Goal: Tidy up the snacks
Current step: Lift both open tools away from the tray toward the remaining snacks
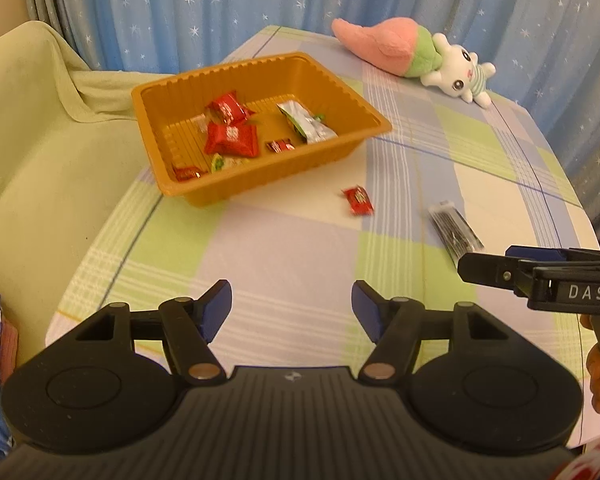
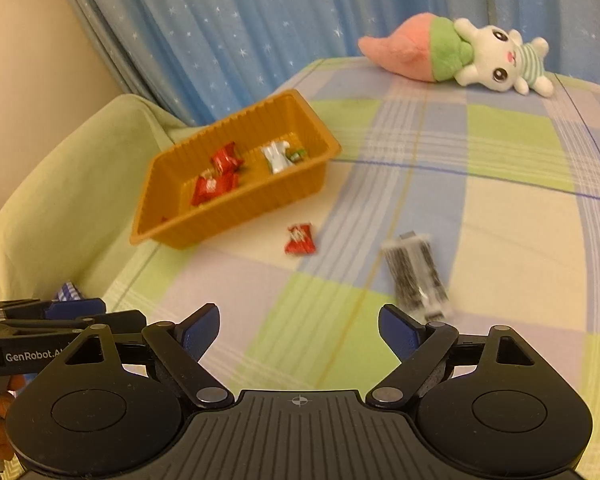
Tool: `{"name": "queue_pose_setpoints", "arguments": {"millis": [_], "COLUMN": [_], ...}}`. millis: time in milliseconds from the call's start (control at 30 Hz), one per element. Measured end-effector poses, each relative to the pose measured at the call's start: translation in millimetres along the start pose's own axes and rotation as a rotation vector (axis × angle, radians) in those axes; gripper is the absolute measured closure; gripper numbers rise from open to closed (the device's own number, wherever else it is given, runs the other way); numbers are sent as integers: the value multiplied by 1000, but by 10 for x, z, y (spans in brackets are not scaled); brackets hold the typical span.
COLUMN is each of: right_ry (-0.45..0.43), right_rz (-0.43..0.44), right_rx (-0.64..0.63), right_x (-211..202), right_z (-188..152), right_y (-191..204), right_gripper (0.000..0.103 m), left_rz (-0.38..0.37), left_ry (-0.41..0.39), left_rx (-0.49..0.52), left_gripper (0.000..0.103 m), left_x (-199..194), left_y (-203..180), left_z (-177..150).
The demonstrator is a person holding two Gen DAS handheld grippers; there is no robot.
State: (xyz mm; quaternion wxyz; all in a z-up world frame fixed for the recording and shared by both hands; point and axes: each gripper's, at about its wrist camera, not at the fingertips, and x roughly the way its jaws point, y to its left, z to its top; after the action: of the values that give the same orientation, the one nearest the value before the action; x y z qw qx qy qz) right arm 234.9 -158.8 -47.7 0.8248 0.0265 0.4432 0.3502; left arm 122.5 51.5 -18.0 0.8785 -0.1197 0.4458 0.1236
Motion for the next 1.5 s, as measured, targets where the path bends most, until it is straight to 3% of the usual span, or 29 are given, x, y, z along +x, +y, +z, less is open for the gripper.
{"name": "queue_pose_setpoints", "arguments": {"millis": [733, 1500], "right_ry": [122, 144], "right_rz": [-84, -117], "right_rx": [-40, 16], "right_x": [-264, -213], "right_z": [-584, -566], "right_y": [-290, -465], "right_gripper": [16, 16], "left_rz": [-2, -8], "left_ry": [80, 100], "left_rx": [26, 96], "left_gripper": [34, 34], "left_x": [-3, 166], "left_y": [-404, -495], "left_z": [-512, -334]}}
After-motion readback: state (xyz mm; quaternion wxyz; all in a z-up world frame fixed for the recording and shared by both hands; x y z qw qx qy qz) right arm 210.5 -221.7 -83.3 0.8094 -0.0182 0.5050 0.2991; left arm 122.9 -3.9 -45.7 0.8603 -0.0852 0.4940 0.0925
